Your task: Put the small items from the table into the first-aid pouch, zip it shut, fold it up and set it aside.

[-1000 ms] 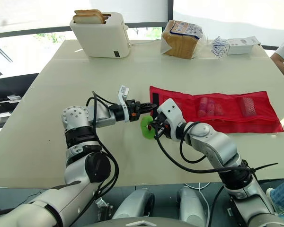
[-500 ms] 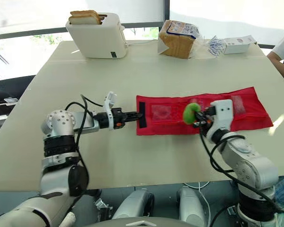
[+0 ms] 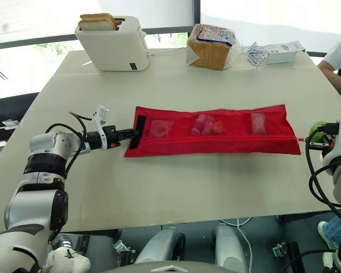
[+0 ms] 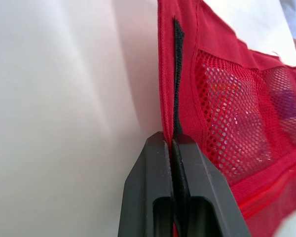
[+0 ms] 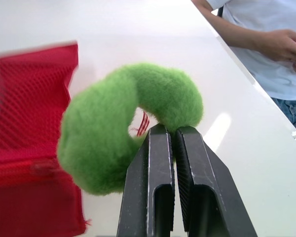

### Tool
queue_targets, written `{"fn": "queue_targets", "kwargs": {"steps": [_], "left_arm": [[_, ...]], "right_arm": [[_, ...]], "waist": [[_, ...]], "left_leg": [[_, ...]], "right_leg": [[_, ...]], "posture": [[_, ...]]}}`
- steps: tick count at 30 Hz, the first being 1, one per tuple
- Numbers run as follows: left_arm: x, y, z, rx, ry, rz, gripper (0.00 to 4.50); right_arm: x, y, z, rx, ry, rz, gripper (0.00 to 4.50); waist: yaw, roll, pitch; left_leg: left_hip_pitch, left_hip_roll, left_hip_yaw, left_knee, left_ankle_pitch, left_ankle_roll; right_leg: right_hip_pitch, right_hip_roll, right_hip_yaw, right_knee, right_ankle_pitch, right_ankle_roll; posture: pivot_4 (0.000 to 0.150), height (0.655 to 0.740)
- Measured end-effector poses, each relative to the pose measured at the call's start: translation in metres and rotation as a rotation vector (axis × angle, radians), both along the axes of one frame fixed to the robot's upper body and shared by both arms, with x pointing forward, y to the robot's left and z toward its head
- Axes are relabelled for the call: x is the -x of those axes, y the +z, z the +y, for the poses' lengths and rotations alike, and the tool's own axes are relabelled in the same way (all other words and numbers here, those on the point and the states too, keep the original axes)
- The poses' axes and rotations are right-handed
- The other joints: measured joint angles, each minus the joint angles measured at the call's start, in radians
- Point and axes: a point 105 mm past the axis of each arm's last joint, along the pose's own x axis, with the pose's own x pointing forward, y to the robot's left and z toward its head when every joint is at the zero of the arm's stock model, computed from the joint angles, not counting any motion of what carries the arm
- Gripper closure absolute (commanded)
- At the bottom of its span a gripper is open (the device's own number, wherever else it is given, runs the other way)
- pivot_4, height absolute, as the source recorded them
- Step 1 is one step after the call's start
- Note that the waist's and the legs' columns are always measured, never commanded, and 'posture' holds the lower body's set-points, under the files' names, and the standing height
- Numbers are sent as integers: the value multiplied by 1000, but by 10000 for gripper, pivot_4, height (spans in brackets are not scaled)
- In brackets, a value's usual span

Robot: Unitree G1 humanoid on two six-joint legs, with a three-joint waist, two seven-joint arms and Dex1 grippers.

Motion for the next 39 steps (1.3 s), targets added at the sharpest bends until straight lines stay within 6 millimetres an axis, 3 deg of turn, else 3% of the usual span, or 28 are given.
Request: {"fn": "queue_targets", "kwargs": {"steps": [9, 16, 17, 20, 21, 23, 25, 26, 28, 32, 33, 36, 39], "left_arm": [[12, 0, 34, -103, -7, -43, 45000], [20, -1, 44, -174, -8, -105, 45000], [20, -1, 45, -185, 1, -117, 38639], [21, 1, 53, -236, 47, -171, 31935], [22, 1, 58, -251, 76, -184, 28110], [21, 3, 64, -297, 128, -225, 22582], [14, 11, 68, -302, 223, -294, 13283], [12, 15, 68, -304, 245, -316, 9772], [4, 34, 57, -274, 264, -420, 500], [3, 82, 5, -154, 98, -692, 500], [12, 96, -18, -63, -15, -728, 500], [41, 111, -60, 53, -255, -761, 500], [80, 110, -102, 98, -544, -774, 500]], "right_arm": [[-14, -3, 27, -59, 156, 35, 44245], [-34, -34, 38, -135, 218, 133, 44245], [-33, -35, 37, -129, 229, 145, 41621], [-23, -40, 32, -131, 253, 176, 34668], [-17, -39, 25, -131, 239, 180, 29905], [-4, -33, 12, -128, 207, 180, 24106], [16, -18, -3, -133, 181, 161, 13669], [19, -11, -4, -136, 184, 143, 11003], [30, 6, 0, -164, 243, 79, 760], [42, 17, 41, -246, 480, 3, 760], [46, 15, 58, -283, 555, -1, 760], [44, 4, 77, -357, 588, 0, 760], [38, -21, 93, -508, 557, 44, 760]], "waist": [[-7, 0, 0], [-4, 1, 0], [-3, 1, 0], [-2, 1, 0], [-1, 1, 0], [2, 1, 0], [11, 1, 0], [12, 0, 0], [24, -1, -1], [27, -1, -1], [24, -1, -1], [14, -1, -1], [4, 0, -1]], "left_leg": [[1, 1, 1, -1, 0, 0], [1, 1, 2, -3, 0, 0], [1, 1, 2, -3, 0, 0], [1, 1, 2, -3, 0, 0], [1, 1, 2, -3, 0, 0], [1, 1, 2, -3, 0, 0], [0, 1, 1, -3, 0, 0], [0, 1, 1, -2, 0, 0], [0, 1, 1, -2, 0, 0], [0, 1, 0, -1, 0, 1], [0, 1, 0, -1, 0, 1], [1, 2, 0, -2, 0, 0], [1, 2, 0, -2, 0, 0]], "right_leg": [[-1, 0, 2, 0, 0, 0], [-1, 0, 2, 0, 0, 0], [-1, 0, 2, 0, 0, 0], [-1, 0, 2, 0, 0, 0], [-1, 0, 2, 0, 0, 0], [-1, -1, 2, -1, 0, 0], [-1, -1, 1, -1, 0, 0], [0, -1, 0, -1, 0, 0], [0, -1, -1, -1, 0, 0], [2, -2, -2, -2, 0, 0], [2, -2, -1, -1, 0, 0], [2, -1, -1, -1, 0, 0], [2, -1, 0, -1, 0, 0]], "posture": [[1500, 7400], [1500, 7400], [1500, 7400], [1500, 7400], [1500, 7400], [1500, 7400], [1500, 7400], [1500, 7400], [1500, 7400], [1500, 7400], [1500, 7400], [1500, 7400], [1500, 7400]]}}
